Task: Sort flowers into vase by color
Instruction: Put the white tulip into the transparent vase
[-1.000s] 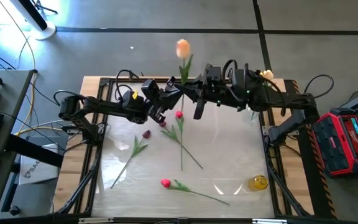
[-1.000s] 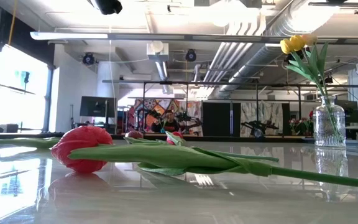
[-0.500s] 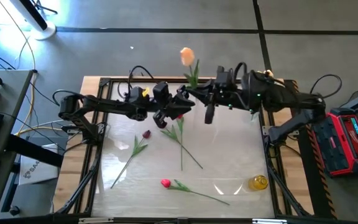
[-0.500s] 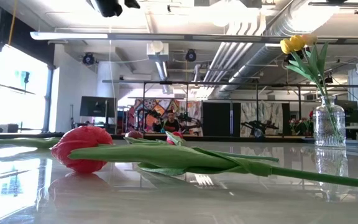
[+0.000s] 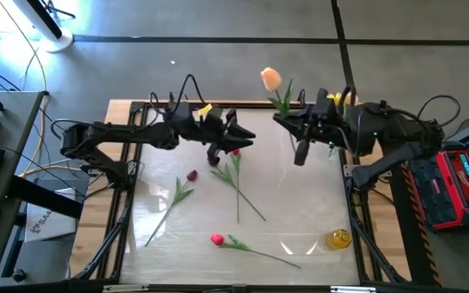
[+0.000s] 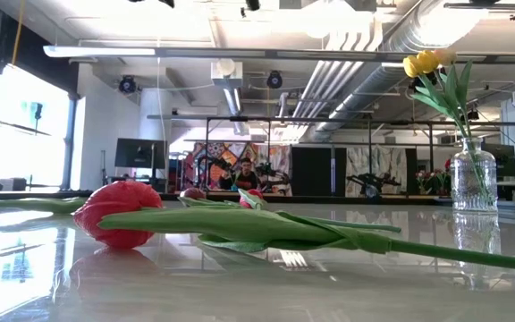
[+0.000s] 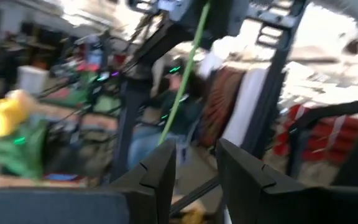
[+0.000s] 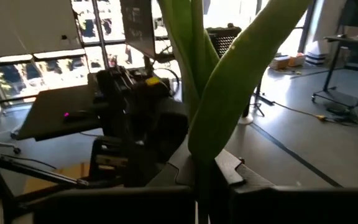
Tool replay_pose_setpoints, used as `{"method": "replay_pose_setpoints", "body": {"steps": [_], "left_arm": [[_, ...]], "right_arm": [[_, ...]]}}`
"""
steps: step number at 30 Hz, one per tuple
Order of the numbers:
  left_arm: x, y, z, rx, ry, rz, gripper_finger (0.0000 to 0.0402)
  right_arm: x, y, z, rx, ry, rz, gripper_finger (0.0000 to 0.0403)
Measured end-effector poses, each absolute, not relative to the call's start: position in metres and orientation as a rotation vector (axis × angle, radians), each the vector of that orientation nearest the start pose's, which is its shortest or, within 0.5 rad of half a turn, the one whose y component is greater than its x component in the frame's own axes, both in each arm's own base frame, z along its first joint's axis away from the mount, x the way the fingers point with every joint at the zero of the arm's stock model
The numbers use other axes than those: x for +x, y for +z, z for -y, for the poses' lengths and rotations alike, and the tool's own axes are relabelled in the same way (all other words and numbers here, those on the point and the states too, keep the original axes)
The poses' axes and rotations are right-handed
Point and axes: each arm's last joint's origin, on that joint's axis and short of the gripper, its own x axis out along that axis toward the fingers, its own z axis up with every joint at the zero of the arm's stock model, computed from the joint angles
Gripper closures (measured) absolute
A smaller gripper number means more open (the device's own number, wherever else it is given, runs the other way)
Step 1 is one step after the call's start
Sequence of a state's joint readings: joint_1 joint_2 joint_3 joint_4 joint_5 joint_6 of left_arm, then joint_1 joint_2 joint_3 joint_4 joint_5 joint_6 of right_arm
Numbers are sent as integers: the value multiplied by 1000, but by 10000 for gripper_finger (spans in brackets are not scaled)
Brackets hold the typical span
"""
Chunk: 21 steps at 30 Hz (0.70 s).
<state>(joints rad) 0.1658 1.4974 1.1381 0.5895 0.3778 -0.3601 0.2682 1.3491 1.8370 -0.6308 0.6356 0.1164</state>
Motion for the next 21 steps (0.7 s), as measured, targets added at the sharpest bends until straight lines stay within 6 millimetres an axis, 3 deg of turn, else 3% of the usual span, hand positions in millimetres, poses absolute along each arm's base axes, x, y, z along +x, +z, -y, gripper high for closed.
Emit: {"method": "replay_pose_setpoints", "body": {"steps": [6, 11, 15, 21], "left_arm": [[319, 362, -47, -234, -104, 18, 298], [301, 353, -47, -239, -7, -192, 298], [297, 340, -45, -254, 31, -336, 298], [297, 338, -37, -234, 39, -354, 294]], "right_arm": [[228, 512, -58, 37, -385, -154, 403], [223, 508, -68, 1, -336, -195, 403], [216, 503, -74, 7, -301, -190, 403], [200, 490, -78, 34, -250, -106, 403]]}}
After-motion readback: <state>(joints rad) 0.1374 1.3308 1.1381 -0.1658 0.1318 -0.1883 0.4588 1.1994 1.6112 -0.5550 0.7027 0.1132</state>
